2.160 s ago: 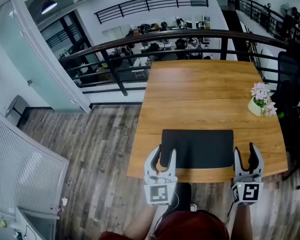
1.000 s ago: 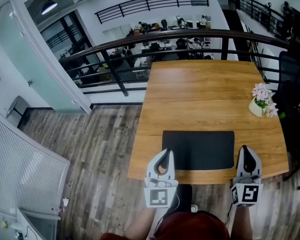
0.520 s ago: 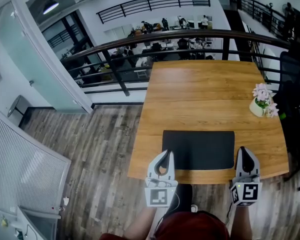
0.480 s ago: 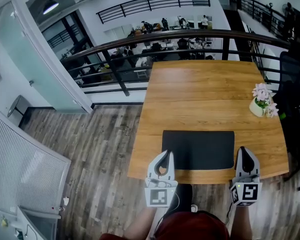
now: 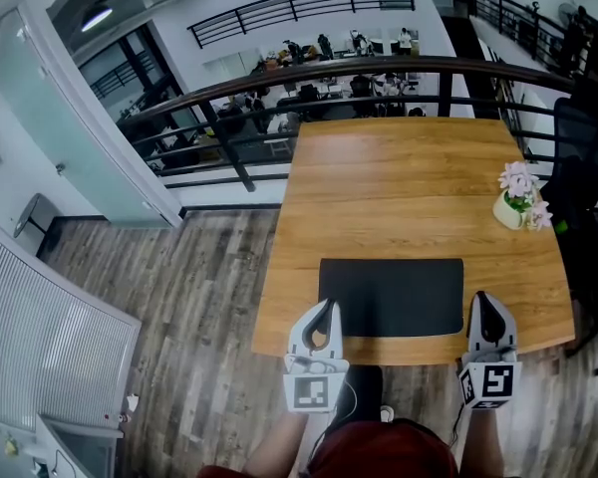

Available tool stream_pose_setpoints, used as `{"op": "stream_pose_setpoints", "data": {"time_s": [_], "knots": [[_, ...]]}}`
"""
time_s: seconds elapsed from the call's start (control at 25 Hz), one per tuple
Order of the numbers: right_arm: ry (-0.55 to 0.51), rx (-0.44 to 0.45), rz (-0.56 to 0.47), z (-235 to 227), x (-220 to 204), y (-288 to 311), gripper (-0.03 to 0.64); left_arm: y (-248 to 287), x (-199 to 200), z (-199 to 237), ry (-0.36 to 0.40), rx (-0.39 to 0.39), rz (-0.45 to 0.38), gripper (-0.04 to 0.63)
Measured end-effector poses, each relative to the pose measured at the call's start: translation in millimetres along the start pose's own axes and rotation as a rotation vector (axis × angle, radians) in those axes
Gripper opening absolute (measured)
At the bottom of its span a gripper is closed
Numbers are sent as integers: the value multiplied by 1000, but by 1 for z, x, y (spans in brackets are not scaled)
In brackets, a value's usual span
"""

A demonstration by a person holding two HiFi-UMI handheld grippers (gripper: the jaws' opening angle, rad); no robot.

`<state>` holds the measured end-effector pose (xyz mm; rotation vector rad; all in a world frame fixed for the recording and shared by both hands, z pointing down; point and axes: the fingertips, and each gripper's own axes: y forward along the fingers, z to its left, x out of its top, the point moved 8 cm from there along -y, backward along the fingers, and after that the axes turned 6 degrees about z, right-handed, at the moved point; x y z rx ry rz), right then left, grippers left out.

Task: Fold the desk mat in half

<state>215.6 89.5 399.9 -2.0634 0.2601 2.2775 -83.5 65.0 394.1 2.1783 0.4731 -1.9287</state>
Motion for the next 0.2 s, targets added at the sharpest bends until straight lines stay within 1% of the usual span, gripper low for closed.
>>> {"op": "stream_pose_setpoints", "data": {"time_s": [0.2], "knots": [[5,18,2,-2,-1,1,11,2,1,-1,3,1,4,20]]}}
